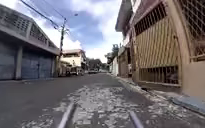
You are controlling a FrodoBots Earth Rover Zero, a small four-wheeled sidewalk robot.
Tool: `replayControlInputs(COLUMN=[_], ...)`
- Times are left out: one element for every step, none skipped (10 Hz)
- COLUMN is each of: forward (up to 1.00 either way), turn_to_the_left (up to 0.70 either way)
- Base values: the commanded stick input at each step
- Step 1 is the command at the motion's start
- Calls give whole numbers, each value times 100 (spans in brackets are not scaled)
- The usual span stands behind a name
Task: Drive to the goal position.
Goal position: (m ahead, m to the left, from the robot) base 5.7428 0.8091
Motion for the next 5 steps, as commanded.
replayControlInputs(forward=[100, 100, 100, 100, 100], turn_to_the_left=[-35, -10, 0, 0, 0])
